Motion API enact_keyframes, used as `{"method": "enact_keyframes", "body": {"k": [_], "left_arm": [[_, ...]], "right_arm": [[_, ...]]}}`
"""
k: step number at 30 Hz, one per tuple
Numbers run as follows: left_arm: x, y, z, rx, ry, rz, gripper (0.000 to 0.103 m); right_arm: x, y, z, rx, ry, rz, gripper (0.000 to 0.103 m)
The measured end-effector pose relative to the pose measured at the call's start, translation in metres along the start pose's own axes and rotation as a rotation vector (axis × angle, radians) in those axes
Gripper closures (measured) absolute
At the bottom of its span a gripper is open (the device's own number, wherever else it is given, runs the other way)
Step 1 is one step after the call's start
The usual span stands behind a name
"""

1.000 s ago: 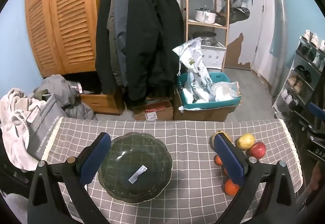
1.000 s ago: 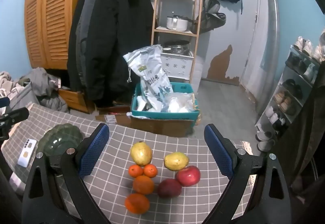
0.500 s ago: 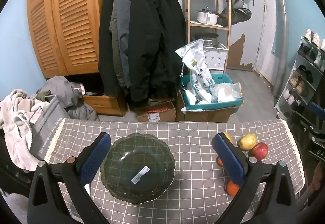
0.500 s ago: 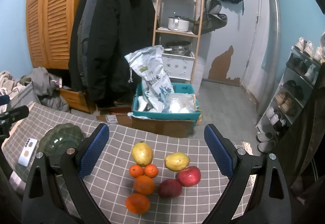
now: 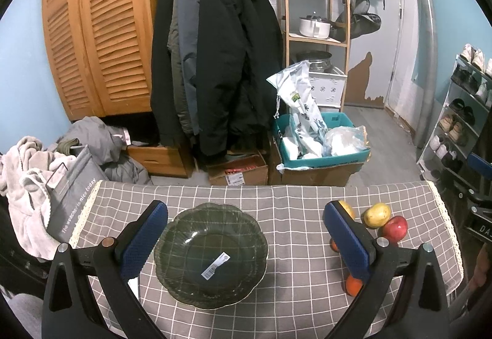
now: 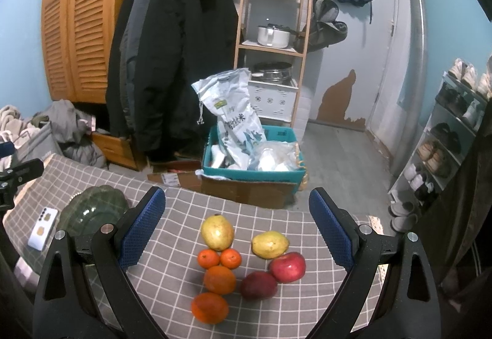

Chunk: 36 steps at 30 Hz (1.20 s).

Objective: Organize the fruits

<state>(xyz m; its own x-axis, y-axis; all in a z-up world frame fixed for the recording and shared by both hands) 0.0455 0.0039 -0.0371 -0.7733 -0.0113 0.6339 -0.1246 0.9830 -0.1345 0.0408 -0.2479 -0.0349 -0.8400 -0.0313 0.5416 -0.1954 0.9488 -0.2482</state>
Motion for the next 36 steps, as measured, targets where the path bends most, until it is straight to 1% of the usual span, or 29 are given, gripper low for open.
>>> {"method": "enact_keyframes", "body": {"k": [36], "left_arm": [[0.0003,-0.0006,0.0007,0.000,-0.001,0.001,0.001]], "right_arm": [[0.0002,0.0025,-0.0017,0.003,0.002,0.000,0.010]]}}
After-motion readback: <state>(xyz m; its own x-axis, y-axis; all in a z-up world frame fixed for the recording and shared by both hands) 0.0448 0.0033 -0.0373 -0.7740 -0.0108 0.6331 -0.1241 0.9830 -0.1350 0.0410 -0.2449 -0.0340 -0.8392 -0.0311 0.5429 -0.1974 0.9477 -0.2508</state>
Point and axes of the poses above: each gripper's, at about its wrist camera, not at the fingertips, and x roughly against the way its jaws point, y to its left, z to its underside, the point moved 7 cm from there along -x, roughly the way its jaws point, and after that the axes turned 12 degrees about x, right-handed, at the moved point
